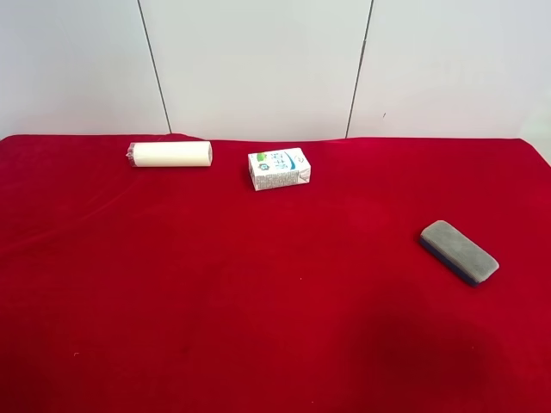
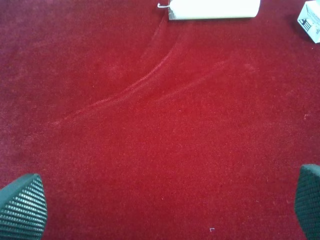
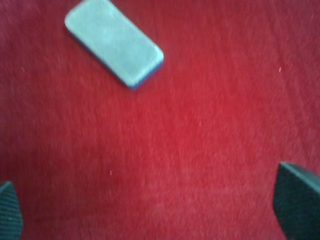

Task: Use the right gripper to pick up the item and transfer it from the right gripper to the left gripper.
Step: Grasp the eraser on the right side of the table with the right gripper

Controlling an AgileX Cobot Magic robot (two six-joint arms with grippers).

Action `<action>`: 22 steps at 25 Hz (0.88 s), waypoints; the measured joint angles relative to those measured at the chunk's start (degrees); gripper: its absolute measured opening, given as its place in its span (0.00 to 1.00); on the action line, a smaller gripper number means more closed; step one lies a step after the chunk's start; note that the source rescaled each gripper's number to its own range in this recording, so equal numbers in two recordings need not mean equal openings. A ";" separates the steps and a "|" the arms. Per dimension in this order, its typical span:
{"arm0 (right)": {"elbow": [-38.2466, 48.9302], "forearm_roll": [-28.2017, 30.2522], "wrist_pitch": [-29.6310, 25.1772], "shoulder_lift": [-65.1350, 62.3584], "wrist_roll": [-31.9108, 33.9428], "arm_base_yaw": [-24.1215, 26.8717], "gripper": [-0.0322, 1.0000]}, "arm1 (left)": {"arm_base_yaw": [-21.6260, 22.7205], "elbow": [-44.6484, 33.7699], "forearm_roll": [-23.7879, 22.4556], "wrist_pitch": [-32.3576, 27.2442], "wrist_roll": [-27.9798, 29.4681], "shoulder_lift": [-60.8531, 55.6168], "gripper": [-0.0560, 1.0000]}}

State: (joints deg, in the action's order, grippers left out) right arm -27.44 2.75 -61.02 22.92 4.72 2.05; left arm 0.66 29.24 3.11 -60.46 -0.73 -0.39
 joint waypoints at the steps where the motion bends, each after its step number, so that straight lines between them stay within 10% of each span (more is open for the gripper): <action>1: 0.00 0.00 0.06 1.91 0.00 0.00 1.00 | 0.00 0.00 0.00 0.00 0.00 0.00 1.00; 22: -12.85 8.64 3.32 38.58 -1.96 0.00 1.00 | 0.00 0.00 0.00 0.00 0.00 0.00 1.00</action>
State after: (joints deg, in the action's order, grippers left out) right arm -40.29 11.39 -57.70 61.51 2.75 2.05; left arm 0.66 29.24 3.11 -60.46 -0.73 -0.39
